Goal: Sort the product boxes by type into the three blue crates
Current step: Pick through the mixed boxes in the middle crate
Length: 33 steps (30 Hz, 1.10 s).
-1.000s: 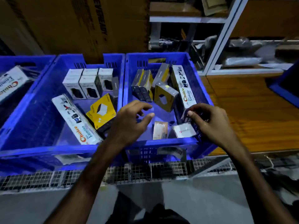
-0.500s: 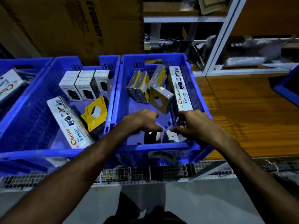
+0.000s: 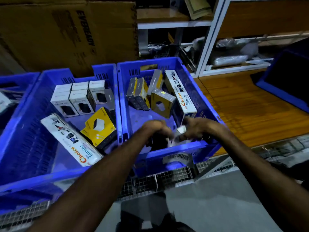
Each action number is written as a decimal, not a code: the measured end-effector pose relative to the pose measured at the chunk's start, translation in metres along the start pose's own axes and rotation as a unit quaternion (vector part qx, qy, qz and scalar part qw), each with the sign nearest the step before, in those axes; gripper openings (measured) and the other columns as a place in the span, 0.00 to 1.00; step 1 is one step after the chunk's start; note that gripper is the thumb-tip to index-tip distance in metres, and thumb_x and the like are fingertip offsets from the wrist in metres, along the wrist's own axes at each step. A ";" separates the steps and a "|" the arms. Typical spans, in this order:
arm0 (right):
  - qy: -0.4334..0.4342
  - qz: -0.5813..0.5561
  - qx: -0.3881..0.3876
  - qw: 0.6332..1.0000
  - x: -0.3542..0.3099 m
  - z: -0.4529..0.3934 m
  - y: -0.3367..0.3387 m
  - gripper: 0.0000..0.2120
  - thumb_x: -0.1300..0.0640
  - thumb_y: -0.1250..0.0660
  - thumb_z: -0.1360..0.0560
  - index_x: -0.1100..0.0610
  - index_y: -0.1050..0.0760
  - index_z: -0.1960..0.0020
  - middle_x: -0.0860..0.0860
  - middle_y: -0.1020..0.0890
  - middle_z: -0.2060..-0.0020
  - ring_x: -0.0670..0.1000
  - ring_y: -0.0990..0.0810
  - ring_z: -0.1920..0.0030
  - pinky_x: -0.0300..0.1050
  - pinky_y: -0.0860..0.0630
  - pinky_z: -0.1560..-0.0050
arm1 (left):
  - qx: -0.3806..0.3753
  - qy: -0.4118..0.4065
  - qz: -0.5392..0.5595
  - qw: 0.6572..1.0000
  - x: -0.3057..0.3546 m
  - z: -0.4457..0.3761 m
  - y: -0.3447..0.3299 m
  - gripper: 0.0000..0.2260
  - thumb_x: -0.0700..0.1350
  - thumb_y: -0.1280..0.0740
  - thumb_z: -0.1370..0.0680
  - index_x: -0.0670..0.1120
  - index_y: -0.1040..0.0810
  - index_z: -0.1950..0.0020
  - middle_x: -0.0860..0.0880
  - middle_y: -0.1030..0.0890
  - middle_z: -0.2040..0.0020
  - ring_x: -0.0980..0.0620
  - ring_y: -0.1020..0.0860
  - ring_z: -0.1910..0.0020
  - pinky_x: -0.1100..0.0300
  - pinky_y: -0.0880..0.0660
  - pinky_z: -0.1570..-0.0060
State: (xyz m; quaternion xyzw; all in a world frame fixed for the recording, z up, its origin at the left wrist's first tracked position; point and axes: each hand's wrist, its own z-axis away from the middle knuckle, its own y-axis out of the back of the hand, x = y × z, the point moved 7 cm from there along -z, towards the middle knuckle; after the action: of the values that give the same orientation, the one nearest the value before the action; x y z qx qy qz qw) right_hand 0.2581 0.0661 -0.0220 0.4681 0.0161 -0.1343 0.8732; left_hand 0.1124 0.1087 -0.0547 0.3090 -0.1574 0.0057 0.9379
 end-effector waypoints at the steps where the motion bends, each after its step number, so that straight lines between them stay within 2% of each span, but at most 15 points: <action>1: -0.001 -0.021 0.028 0.999 0.002 0.004 0.009 0.36 0.33 0.24 0.37 0.49 0.29 0.37 0.50 0.15 0.56 0.55 0.14 0.58 0.50 0.16 0.60 | 0.049 -0.030 0.023 0.998 -0.001 0.004 0.011 0.23 0.57 0.26 0.28 0.40 0.23 0.44 0.39 0.17 0.50 0.38 0.15 0.58 0.45 0.15 0.63; 3: 0.007 -0.045 0.112 0.993 0.007 0.014 0.032 0.39 0.33 0.25 0.33 0.47 0.31 0.29 0.52 0.15 0.44 0.56 0.16 0.46 0.52 0.19 0.46 | 0.158 -0.089 0.060 0.982 -0.007 0.023 0.037 0.30 0.61 0.28 0.33 0.48 0.27 0.37 0.44 0.19 0.44 0.43 0.17 0.53 0.52 0.18 0.61; 5: 0.027 -0.087 0.201 0.975 0.009 0.025 0.053 0.41 0.32 0.26 0.34 0.47 0.32 0.27 0.53 0.19 0.34 0.57 0.19 0.39 0.53 0.22 0.40 | 0.246 -0.140 0.122 0.951 -0.019 0.050 0.060 0.27 0.63 0.28 0.34 0.54 0.30 0.41 0.48 0.18 0.44 0.45 0.18 0.50 0.52 0.19 0.53; 7: 0.072 -0.168 0.289 0.940 0.003 0.042 0.071 0.42 0.30 0.26 0.36 0.47 0.31 0.27 0.51 0.19 0.35 0.54 0.20 0.41 0.53 0.22 0.42 | 0.332 -0.176 0.199 0.905 -0.039 0.079 0.080 0.26 0.64 0.27 0.35 0.57 0.29 0.41 0.52 0.18 0.44 0.46 0.18 0.47 0.50 0.19 0.47; 9: 0.121 -0.260 0.348 0.892 -0.008 0.061 0.082 0.36 0.37 0.23 0.32 0.47 0.30 0.29 0.44 0.19 0.41 0.46 0.19 0.45 0.47 0.22 0.47 | 0.403 -0.220 0.285 0.841 -0.063 0.107 0.091 0.28 0.65 0.27 0.36 0.54 0.25 0.42 0.52 0.16 0.45 0.47 0.18 0.46 0.48 0.20 0.44; 11: 0.153 -0.355 0.368 0.845 -0.022 0.073 0.079 0.31 0.43 0.21 0.29 0.45 0.29 0.30 0.38 0.20 0.42 0.36 0.20 0.46 0.38 0.22 0.48 | 0.426 -0.262 0.380 0.778 -0.091 0.130 0.089 0.26 0.61 0.24 0.34 0.51 0.23 0.41 0.52 0.15 0.46 0.49 0.16 0.46 0.45 0.18 0.45; 13: 0.167 -0.432 0.367 0.807 -0.039 0.077 0.065 0.31 0.43 0.21 0.28 0.45 0.29 0.29 0.42 0.19 0.39 0.41 0.19 0.40 0.41 0.20 0.46 | 0.411 -0.259 0.489 0.725 -0.127 0.142 0.079 0.23 0.53 0.21 0.30 0.49 0.23 0.40 0.51 0.15 0.47 0.45 0.15 0.48 0.39 0.15 0.51; 15: 0.167 -0.511 0.346 0.769 -0.056 0.071 0.047 0.31 0.43 0.23 0.29 0.47 0.28 0.29 0.48 0.18 0.38 0.49 0.17 0.40 0.45 0.18 0.50 | 0.388 -0.235 0.573 0.682 -0.163 0.151 0.064 0.19 0.43 0.22 0.25 0.46 0.25 0.37 0.44 0.16 0.44 0.43 0.14 0.49 0.44 0.14 0.57; 16: 0.165 -0.561 0.314 0.748 -0.068 0.068 0.037 0.29 0.46 0.23 0.27 0.48 0.28 0.29 0.49 0.17 0.41 0.48 0.16 0.45 0.47 0.17 0.52 | 0.387 -0.221 0.595 0.668 -0.182 0.156 0.058 0.18 0.40 0.25 0.23 0.45 0.25 0.35 0.42 0.16 0.42 0.44 0.13 0.50 0.48 0.14 0.57; 19: 0.177 -0.677 0.186 0.690 -0.109 0.055 0.008 0.24 0.55 0.29 0.20 0.54 0.29 0.26 0.46 0.18 0.50 0.40 0.17 0.62 0.52 0.17 0.51 | 0.401 -0.190 0.637 0.630 -0.233 0.170 0.041 0.23 0.42 0.24 0.24 0.45 0.27 0.32 0.40 0.16 0.39 0.42 0.13 0.49 0.47 0.14 0.52; 21: 0.174 -0.707 0.152 0.668 -0.127 0.049 -0.004 0.26 0.54 0.28 0.21 0.54 0.30 0.25 0.46 0.18 0.45 0.40 0.16 0.60 0.57 0.18 0.46 | 0.436 -0.174 0.638 0.611 -0.259 0.182 0.038 0.25 0.45 0.21 0.27 0.47 0.25 0.33 0.42 0.16 0.39 0.39 0.14 0.45 0.45 0.15 0.50; 24: 0.188 -0.693 0.159 0.678 -0.159 0.050 0.002 0.23 0.54 0.29 0.21 0.56 0.28 0.27 0.50 0.17 0.45 0.40 0.17 0.62 0.58 0.18 0.46 | 0.509 -0.157 0.611 0.585 -0.297 0.207 0.043 0.21 0.42 0.22 0.25 0.48 0.24 0.36 0.47 0.15 0.41 0.41 0.15 0.43 0.50 0.15 0.52; 28: 0.248 -0.589 0.224 0.736 -0.204 0.057 0.033 0.17 0.55 0.28 0.21 0.47 0.26 0.34 0.48 0.16 0.42 0.47 0.15 0.44 0.47 0.17 0.49 | 0.582 -0.142 0.540 0.592 -0.339 0.227 0.073 0.20 0.46 0.20 0.29 0.63 0.23 0.44 0.53 0.15 0.42 0.49 0.16 0.41 0.43 0.17 0.44; 30: 0.268 -0.504 0.244 0.784 -0.228 0.046 0.048 0.23 0.51 0.26 0.22 0.45 0.30 0.30 0.45 0.20 0.39 0.48 0.18 0.41 0.48 0.17 0.49 | 0.606 -0.119 0.490 0.615 -0.357 0.220 0.097 0.22 0.53 0.19 0.34 0.64 0.23 0.44 0.51 0.15 0.42 0.47 0.16 0.41 0.39 0.18 0.42; 33: 0.265 -0.331 0.296 0.856 -0.263 0.017 0.067 0.37 0.41 0.24 0.27 0.48 0.34 0.23 0.48 0.26 0.29 0.52 0.26 0.30 0.53 0.26 0.33 | 0.624 -0.084 0.372 0.682 -0.371 0.194 0.137 0.28 0.59 0.20 0.38 0.60 0.23 0.41 0.48 0.16 0.43 0.46 0.17 0.43 0.42 0.19 0.41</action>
State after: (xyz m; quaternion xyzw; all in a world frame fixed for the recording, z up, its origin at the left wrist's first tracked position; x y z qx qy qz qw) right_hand 0.0198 0.1456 0.0828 0.6895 0.3608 -0.2846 0.5598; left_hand -0.3116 0.1387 0.0615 0.7376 -0.2981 0.4253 0.4315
